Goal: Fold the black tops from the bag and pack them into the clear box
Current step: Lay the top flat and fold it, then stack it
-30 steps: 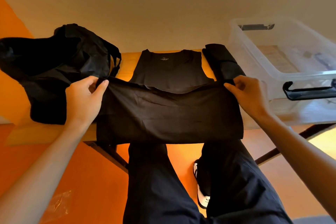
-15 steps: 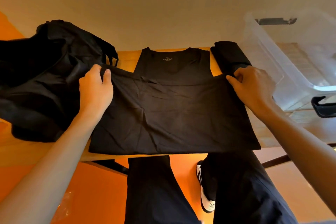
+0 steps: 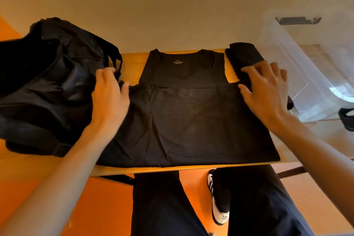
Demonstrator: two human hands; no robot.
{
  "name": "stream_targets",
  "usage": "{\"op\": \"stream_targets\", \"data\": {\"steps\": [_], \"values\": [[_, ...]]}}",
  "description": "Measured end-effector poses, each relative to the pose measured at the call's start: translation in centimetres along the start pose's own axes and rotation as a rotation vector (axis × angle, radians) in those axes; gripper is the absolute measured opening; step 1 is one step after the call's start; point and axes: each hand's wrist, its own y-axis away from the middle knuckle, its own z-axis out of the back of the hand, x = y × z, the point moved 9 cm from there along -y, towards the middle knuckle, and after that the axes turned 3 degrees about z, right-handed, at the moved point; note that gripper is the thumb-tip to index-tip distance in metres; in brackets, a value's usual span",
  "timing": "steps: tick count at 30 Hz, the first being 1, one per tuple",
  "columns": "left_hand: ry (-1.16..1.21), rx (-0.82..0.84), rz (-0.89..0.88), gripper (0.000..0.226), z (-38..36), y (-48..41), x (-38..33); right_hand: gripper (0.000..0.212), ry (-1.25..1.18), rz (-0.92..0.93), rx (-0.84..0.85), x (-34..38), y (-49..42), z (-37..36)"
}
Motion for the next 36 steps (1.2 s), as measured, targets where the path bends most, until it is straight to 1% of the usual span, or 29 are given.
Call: {"op": "stream_targets", "data": {"steps": [2, 3, 4, 6, 8, 10, 12, 16, 20, 25, 29, 33, 36], "values": [[-0.084, 0.052, -0.163, 0.061, -1.4, 2.2, -2.0, 0.048, -0.036, 0.119, 0.004, 3.4, 2.2, -0.2], [-0.141, 0.116, -0.254, 0.066, -2.6, 3.6, -3.1, 0.053, -0.038, 0.17, 0.039, 5.1, 3.3, -0.9], [-0.199, 0.206, -0.322, 0.069, -4.2, 4.9, -3.8, 0.06, -0.02, 0.198, 0.111, 6.4, 4.1, -2.0], [-0.292, 0.376, -0.35, 0.077, -7.0, 6.6, -3.7, 0.073, 0.0, 0.164, 0.298, 7.5, 4.9, -4.7], [-0.343, 0.464, -0.308, 0.085, -8.6, 7.0, -2.5, 0.078, -0.046, 0.068, 0.418, 6.9, 4.9, -6.5], [-0.378, 0.461, -0.292, 0.088, -8.7, 6.6, -1.6, 0.078, -0.075, 0.018, 0.44, 6.2, 4.6, -7.1], [-0.409, 0.461, -0.271, 0.089, -8.4, 6.2, -0.7, 0.078, -0.07, 0.007, 0.447, 5.8, 4.4, -7.4], [-0.433, 0.469, -0.197, 0.089, -7.6, 6.5, 0.7, 0.086, -0.028, 0.07, 0.459, 5.9, 3.4, -7.9], [-0.471, 0.447, -0.158, 0.091, -6.8, 7.8, 1.4, 0.086, -0.02, 0.127, 0.459, 6.5, 2.3, -8.5], [-0.468, 0.442, -0.17, 0.092, -6.6, 8.3, 1.5, 0.083, -0.03, 0.091, 0.446, 6.2, 3.9, -7.9], [-0.377, 0.446, -0.207, 0.093, -6.6, 7.3, 1.1, 0.083, -0.029, 0.065, 0.456, 6.2, 4.1, -7.9], [-0.33, 0.444, -0.238, 0.092, -6.7, 5.1, 1.8, 0.082, -0.028, 0.077, 0.447, 6.4, 3.5, -8.1], [-0.235, 0.442, -0.211, 0.09, -6.4, 4.2, 3.1, 0.082, -0.033, 0.08, 0.436, 6.3, 3.5, -8.0]]}}
